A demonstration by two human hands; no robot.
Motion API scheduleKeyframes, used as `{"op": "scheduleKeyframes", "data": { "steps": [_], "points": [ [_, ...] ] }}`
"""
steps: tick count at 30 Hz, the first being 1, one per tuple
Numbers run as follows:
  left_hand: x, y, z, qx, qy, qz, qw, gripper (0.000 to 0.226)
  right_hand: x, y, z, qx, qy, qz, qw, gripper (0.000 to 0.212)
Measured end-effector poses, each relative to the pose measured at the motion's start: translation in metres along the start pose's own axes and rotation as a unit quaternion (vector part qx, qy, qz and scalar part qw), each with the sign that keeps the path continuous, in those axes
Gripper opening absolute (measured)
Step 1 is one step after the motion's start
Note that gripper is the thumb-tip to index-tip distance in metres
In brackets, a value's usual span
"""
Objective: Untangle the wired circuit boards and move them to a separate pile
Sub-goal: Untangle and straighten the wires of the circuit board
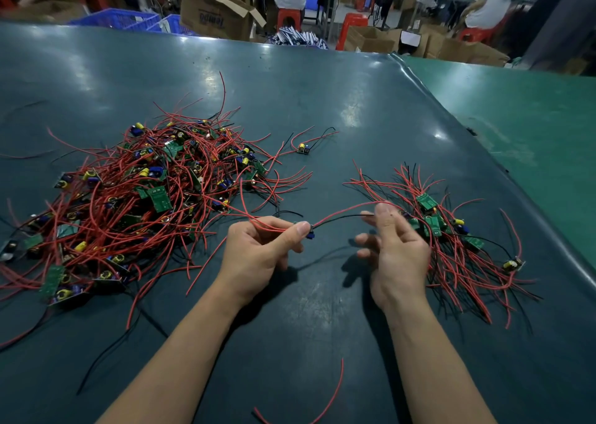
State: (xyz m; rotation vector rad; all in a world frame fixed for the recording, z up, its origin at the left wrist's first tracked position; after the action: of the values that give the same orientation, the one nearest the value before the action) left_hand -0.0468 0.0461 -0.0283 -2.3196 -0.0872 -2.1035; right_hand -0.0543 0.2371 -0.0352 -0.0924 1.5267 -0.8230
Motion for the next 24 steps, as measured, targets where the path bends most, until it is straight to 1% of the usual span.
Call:
{"op": "scheduleKeyframes", "data": {
  "steps": [2,4,6,8,10,12,14,16,18,20,22,24],
  "points": [
    [0.000,0.000,0.000,0.005,-0.003,0.004,1.000,0.015,0.006,-0.008,0.006,-0.066,-0.105,0.003,0.992,0.031],
    [0.001,0.000,0.000,0.002,-0.006,0.000,1.000,0.014,0.014,-0.016,0.017,-0.152,-0.173,0.045,0.972,0.039],
    [0.001,-0.002,0.001,-0.012,-0.007,-0.004,1.000,0.015,0.020,-0.023,0.028,-0.217,-0.193,0.063,0.955,0.034],
    [0.001,-0.004,0.003,-0.034,-0.009,-0.014,0.999,0.018,0.022,-0.026,0.031,-0.224,-0.178,0.058,0.956,0.022],
    [0.003,-0.005,0.003,-0.047,-0.012,-0.027,0.998,0.018,0.021,-0.025,0.028,-0.202,-0.158,0.055,0.965,0.016],
    [0.004,-0.005,0.003,-0.042,-0.012,-0.020,0.999,0.012,0.017,-0.022,0.023,-0.171,-0.128,0.051,0.976,0.015],
    [0.004,-0.004,0.003,-0.030,-0.008,-0.010,0.999,0.013,0.011,-0.017,0.017,-0.112,-0.087,0.035,0.989,0.016],
    [0.004,-0.004,0.003,-0.026,-0.004,-0.010,1.000,0.016,0.005,-0.008,0.009,-0.034,-0.043,0.018,0.998,0.022],
    [0.004,-0.005,0.004,-0.034,-0.007,-0.017,0.999,0.015,-0.001,0.000,0.005,0.020,0.006,0.023,0.999,0.031],
    [0.005,-0.006,0.005,-0.039,-0.012,-0.020,0.999,0.014,-0.005,0.005,0.004,0.055,0.047,0.029,0.997,0.032],
    [0.005,-0.006,0.005,-0.040,-0.014,-0.019,0.999,0.014,-0.008,0.009,0.002,0.084,0.070,0.024,0.994,0.031],
    [0.005,-0.006,0.006,-0.039,-0.012,-0.019,0.999,0.015,-0.010,0.012,0.001,0.095,0.080,0.018,0.992,0.032]
  ]
}}
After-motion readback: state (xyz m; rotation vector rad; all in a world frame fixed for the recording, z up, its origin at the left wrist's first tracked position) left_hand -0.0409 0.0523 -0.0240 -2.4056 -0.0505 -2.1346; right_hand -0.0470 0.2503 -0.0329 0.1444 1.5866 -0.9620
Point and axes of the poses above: each hand's wrist, its own z-axis away from the middle knuckle, its own y-axis out of the back of the hand, x = y × z, the point moved 4 cm from there along -z, towards the middle knuckle, and after that the axes turned 10 degrees about -z, right-handed, at the moved point
